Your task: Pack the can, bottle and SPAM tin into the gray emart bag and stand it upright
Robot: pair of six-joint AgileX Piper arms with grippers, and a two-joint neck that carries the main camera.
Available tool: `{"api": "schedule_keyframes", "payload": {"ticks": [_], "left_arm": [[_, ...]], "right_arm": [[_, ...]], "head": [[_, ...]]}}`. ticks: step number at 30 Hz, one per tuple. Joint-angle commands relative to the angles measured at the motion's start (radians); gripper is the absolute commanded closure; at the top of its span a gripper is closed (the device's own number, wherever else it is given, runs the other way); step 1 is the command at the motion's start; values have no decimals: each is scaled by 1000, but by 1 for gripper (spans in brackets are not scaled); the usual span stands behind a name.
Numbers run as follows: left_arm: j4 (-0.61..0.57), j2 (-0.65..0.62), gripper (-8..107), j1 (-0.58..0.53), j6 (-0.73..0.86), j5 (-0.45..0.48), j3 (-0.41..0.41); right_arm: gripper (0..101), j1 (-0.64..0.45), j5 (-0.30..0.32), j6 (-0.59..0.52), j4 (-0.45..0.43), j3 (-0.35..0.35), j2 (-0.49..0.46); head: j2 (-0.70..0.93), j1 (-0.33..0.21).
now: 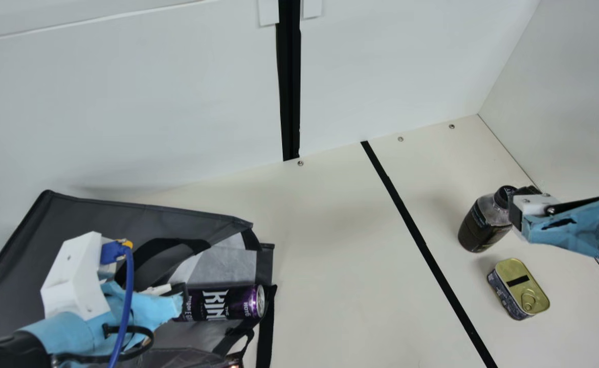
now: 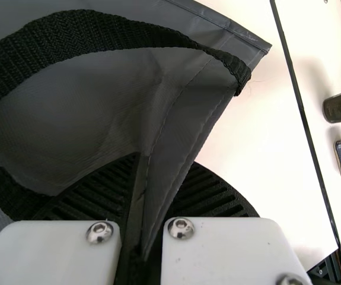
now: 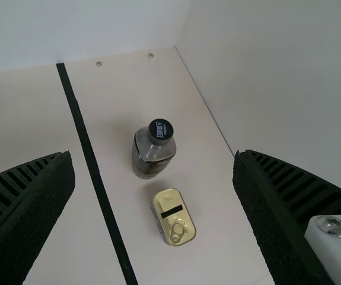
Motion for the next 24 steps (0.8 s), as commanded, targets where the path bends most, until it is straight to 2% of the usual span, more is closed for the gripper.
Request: {"api": "schedule_keyframes", "payload": {"ticks": [1, 11, 24], "left_arm": [[0, 0, 107, 0, 0, 0, 0], [0, 0, 107, 0, 0, 0, 0], [0, 0, 107, 0, 0, 0, 0]], "right_arm": [[6, 6, -1, 23, -12, 2, -2], [6, 13, -1, 92, -41, 2, -21], [6, 24, -1, 126, -40, -13, -12]], "head": [[-2, -23], [-2, -23], [-2, -23]]}}
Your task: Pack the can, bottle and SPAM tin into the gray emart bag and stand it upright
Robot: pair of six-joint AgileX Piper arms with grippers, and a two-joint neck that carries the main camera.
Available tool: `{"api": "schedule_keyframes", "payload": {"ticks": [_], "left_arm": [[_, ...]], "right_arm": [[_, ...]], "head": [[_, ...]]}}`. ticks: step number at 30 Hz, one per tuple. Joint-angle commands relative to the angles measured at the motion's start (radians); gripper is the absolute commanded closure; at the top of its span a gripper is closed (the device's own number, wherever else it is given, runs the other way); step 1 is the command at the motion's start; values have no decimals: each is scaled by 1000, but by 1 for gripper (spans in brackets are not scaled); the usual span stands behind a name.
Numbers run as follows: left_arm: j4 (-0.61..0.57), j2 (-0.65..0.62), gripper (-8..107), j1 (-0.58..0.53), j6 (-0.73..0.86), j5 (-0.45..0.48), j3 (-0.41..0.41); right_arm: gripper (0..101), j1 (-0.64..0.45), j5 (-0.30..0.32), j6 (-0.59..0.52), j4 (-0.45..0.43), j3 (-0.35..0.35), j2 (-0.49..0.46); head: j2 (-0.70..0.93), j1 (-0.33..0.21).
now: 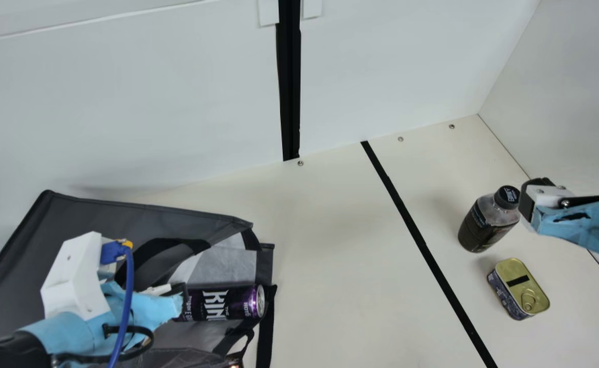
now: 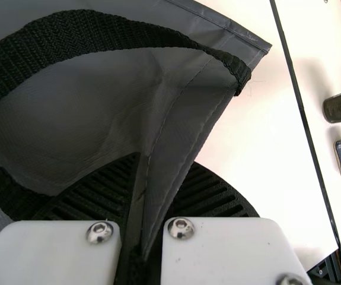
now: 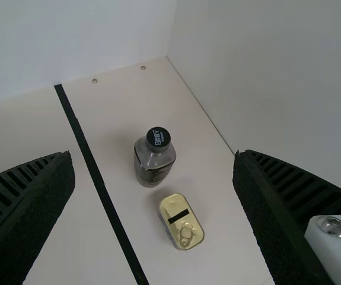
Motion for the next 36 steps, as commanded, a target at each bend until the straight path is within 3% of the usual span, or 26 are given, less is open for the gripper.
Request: {"api": "schedule_keyframes", "payload": {"ticks": [1, 21, 36], "left_arm": [[0, 0, 107, 0, 0, 0, 0], [0, 0, 107, 0, 0, 0, 0], [0, 0, 107, 0, 0, 0, 0]], "right_arm": [[6, 1, 0, 4, 2, -2, 3], [6, -38, -2, -15, 46, -8, 68], [6, -140, -91, -102, 138, 25, 163]], "head": [[-1, -24], [-1, -24], [-1, -24]]}}
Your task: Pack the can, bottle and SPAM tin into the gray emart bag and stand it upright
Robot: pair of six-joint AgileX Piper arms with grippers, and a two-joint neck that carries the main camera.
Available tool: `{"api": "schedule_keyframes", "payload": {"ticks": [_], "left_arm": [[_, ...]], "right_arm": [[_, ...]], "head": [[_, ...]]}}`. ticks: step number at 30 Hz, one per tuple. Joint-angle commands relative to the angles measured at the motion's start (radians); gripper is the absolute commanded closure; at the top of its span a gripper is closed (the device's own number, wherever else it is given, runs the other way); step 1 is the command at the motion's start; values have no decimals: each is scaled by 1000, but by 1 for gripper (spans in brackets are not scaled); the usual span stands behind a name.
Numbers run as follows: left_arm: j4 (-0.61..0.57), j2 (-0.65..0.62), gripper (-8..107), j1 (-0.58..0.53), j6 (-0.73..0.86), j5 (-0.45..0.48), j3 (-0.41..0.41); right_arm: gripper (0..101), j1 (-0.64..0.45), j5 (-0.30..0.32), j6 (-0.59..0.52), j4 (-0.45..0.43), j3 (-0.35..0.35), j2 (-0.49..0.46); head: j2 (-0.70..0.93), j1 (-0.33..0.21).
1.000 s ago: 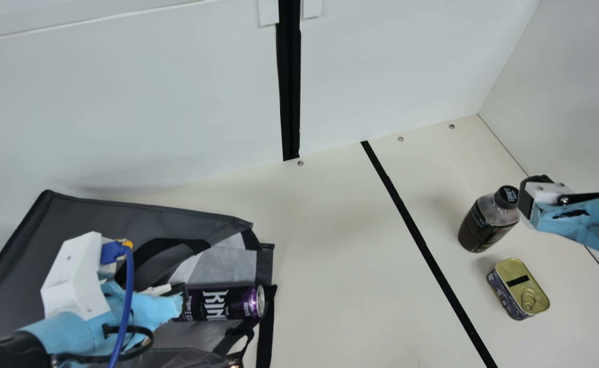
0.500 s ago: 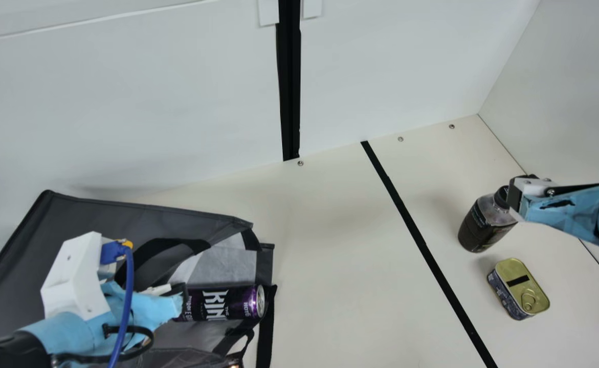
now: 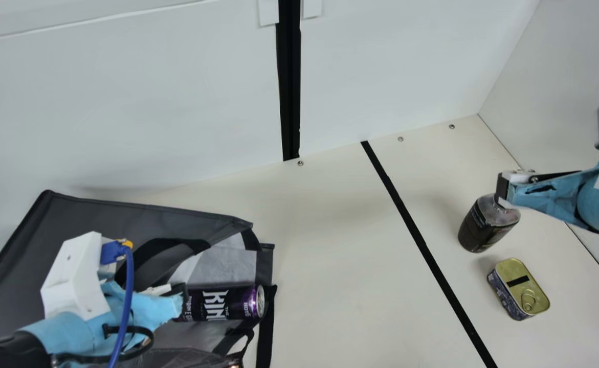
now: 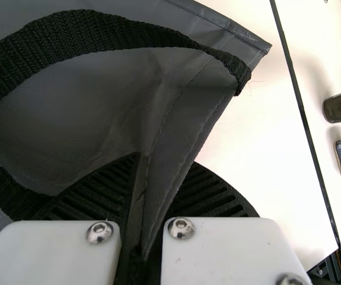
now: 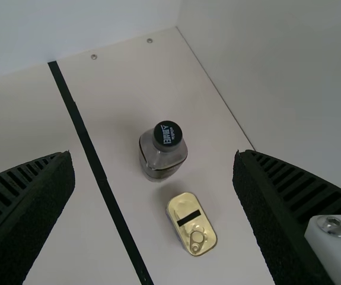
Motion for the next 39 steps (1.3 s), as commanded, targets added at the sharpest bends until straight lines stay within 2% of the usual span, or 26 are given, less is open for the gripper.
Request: {"api": "schedule_keyframes", "payload": {"ticks": [1, 16, 39], "left_arm": [[0, 0, 107, 0, 0, 0, 0], [0, 0, 107, 0, 0, 0, 0], [0, 0, 107, 0, 0, 0, 0]], "right_arm": [[6, -11, -15, -12, 9, 1, 13], [6, -78, -89, -63, 70, 28, 128], [6, -130, -130, -75, 150, 47, 266]], "head": [[-1, -23], [-1, -23], [-1, -23]]}}
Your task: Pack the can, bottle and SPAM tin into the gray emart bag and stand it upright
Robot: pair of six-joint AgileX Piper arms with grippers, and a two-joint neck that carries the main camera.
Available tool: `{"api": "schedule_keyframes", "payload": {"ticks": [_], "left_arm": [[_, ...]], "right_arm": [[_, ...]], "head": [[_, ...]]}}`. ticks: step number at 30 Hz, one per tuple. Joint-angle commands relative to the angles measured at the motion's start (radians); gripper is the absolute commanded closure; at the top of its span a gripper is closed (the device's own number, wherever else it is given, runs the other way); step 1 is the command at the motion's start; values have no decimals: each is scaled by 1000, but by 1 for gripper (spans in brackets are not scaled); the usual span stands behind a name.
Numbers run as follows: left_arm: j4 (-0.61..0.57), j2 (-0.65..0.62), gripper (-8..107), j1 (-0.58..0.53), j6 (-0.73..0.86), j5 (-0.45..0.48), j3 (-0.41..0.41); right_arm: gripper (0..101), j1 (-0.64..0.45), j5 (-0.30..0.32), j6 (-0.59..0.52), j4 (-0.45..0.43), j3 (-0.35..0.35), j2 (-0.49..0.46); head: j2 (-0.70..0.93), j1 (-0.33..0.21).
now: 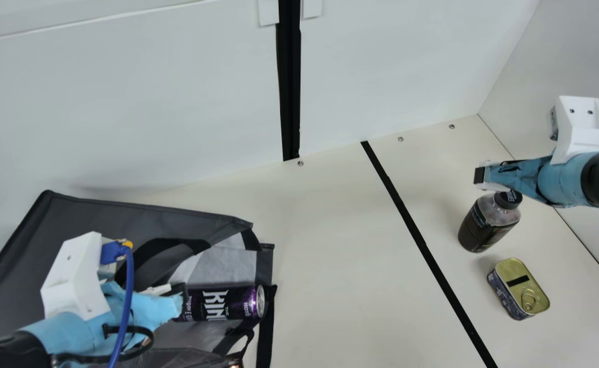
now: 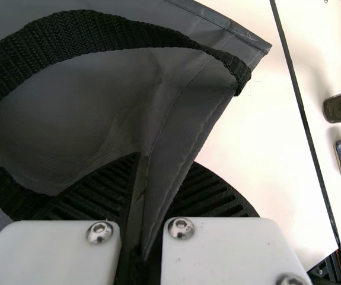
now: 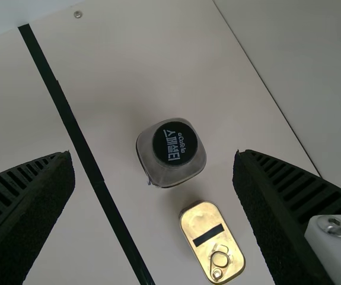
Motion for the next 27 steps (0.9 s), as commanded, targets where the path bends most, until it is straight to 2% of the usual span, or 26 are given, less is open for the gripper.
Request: {"api": "schedule_keyframes", "payload": {"ticks": [1, 27], "left_arm": [[0, 0, 107, 0, 0, 0, 0], [0, 0, 107, 0, 0, 0, 0]], "right_arm": [[6, -2, -3, 4, 4, 5, 5], [6, -54, -43, -5, 50, 62, 74]], "head": [[-1, -23], [-1, -23]]}}
